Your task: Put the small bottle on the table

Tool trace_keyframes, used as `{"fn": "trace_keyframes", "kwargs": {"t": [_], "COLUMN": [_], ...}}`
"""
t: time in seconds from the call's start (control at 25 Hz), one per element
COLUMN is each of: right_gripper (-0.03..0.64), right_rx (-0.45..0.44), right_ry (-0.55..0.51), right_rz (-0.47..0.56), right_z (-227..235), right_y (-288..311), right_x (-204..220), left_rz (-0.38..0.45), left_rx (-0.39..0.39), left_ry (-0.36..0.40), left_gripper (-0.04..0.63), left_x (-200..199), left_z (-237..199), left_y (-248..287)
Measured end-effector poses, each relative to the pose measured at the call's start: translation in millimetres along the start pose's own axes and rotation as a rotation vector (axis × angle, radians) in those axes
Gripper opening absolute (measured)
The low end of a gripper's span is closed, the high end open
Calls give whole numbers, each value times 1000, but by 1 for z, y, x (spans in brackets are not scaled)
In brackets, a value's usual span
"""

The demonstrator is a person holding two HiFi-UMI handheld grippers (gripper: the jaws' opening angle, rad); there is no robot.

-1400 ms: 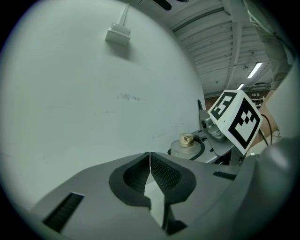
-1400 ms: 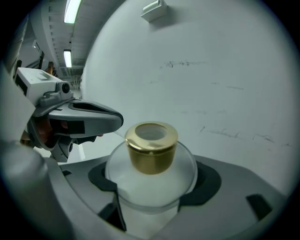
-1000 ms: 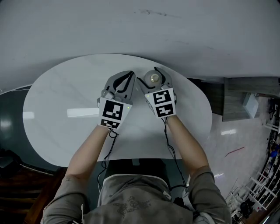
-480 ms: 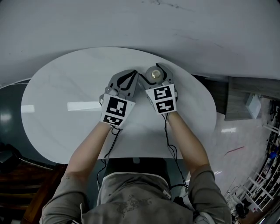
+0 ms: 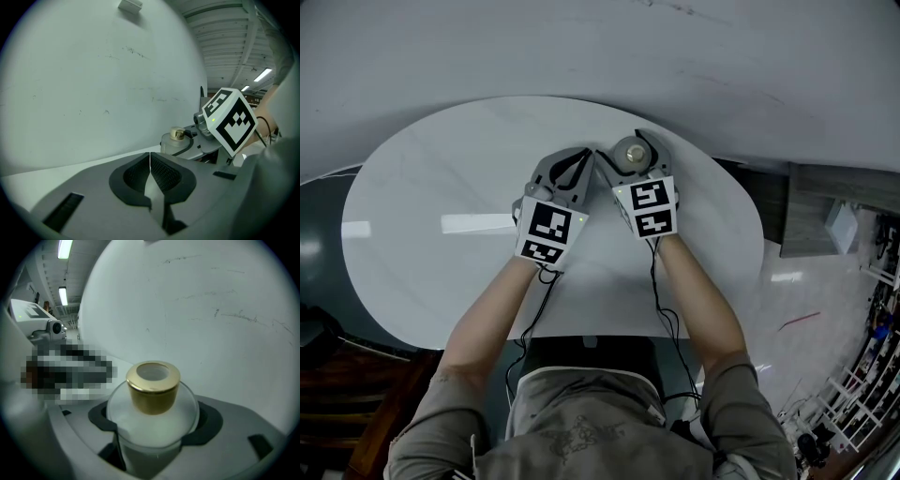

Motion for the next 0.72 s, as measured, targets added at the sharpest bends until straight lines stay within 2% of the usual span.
{"fn": "trace_keyframes", "kwargs": {"t": [0.2,0.4,0.72], "right_gripper": [350,351,351], "right_rx": [-4,5,5], "right_ry": [51,38,17], "right_rz": [-30,-45,7], "right_z": [1,-1,3], "right_y": [1,-9,-45], "right_x": [2,0,-30], "left_rz": [-16,-14,-9], "left_rx": [-5,-8,-35], "left_ry": [2,19,53], "left_gripper": [20,20,20], "left_x": [0,-9,-37], "left_z": [1,3,7], "left_y": [-2,-8,-28]}}
Point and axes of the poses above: the fingertips, and each gripper's own axes: y forward along the fingers, z to its right, x out of its underside, the point moved 6 cm from there along -y, backward along the fingers, and after that the axes turned 2 degrees about y, right-handed, at the moved point
